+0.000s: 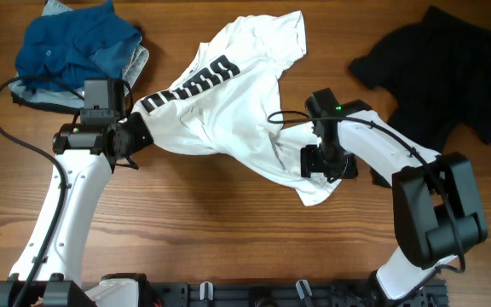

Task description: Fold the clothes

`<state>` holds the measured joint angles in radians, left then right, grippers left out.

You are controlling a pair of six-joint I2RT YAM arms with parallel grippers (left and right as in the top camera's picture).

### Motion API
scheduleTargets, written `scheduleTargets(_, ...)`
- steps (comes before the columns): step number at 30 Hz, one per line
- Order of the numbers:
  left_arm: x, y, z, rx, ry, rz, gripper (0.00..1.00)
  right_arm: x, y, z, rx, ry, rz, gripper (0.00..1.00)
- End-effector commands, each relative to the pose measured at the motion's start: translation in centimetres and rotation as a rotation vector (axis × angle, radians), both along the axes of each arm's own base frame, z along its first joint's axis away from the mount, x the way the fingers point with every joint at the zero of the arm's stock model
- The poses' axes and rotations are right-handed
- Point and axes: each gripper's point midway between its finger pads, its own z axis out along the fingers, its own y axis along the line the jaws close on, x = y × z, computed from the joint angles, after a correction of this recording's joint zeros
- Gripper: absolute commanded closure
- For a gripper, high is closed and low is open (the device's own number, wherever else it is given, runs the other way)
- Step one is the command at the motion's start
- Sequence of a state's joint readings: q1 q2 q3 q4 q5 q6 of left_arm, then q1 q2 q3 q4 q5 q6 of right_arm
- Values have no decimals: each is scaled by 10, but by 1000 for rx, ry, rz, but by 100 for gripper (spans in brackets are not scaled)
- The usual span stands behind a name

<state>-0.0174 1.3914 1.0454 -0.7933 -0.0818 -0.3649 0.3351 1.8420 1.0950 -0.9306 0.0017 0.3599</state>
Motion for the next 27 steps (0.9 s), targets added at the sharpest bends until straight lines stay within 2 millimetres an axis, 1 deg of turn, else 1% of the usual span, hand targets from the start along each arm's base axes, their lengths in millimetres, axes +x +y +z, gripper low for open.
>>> scheduleTargets(1,2,3,1,8,-1,17,96,-6,-11,-14,-51,-5,-60,27)
scheduleTargets(2,2,3,1,8,-1,17,96,-8,-10,-17,-45,-5,-61,28)
scheduleTargets(4,2,3,1,8,-2,17,96,-11,-8,-21,-26,1,-65,35)
scheduleTargets(5,2,3,1,8,-2,17,96,-12,-8,-21,-28,2,-77,40)
scheduleTargets(6,2,3,1,8,-1,17,96,-12,-8,-21,-29,1,-89,53)
scheduleTargets(7,2,3,1,8,-1,17,96,-11,-8,-21,-29,-3,-97,74)
scheduleTargets(8,2,3,1,8,-1,17,96,-10,-8,-21,-31,-5,-110,92)
scheduleTargets(9,2,3,1,8,-1,17,96,-9,-9,-20,-33,-8,-128,96)
scheduleTargets(11,2,3,1,8,-1,17,96,-5,-9,-13,-25,-21,-152,96)
scheduleTargets(13,2,4,1,8,-1,17,96,3,-11,4,-13,-50,-161,96)
scheduleTargets(14,2,3,1,8,-1,17,96,11,-12,18,6,-80,-144,96)
scheduleTargets(15,2,4,1,9,-1,17,96,29,-8,50,66,-153,-97,96)
scheduleTargets(16,2,4,1,9,-1,17,96,39,-9,70,91,-198,-89,96)
scheduleTargets(20,2,4,1,9,-1,17,96,74,-15,141,156,-350,-82,96)
scheduleTargets(22,2,4,1,9,-1,18,96,93,-22,175,165,-434,-81,96)
scheduleTargets(23,2,4,1,9,-1,18,96,104,-26,190,172,-483,-86,96)
scheduleTargets(25,2,4,1,9,-1,18,96,115,-32,208,176,-540,-102,96)
scheduleTargets(27,1,4,0,12,3,19,96,122,-38,221,178,-578,-113,96)
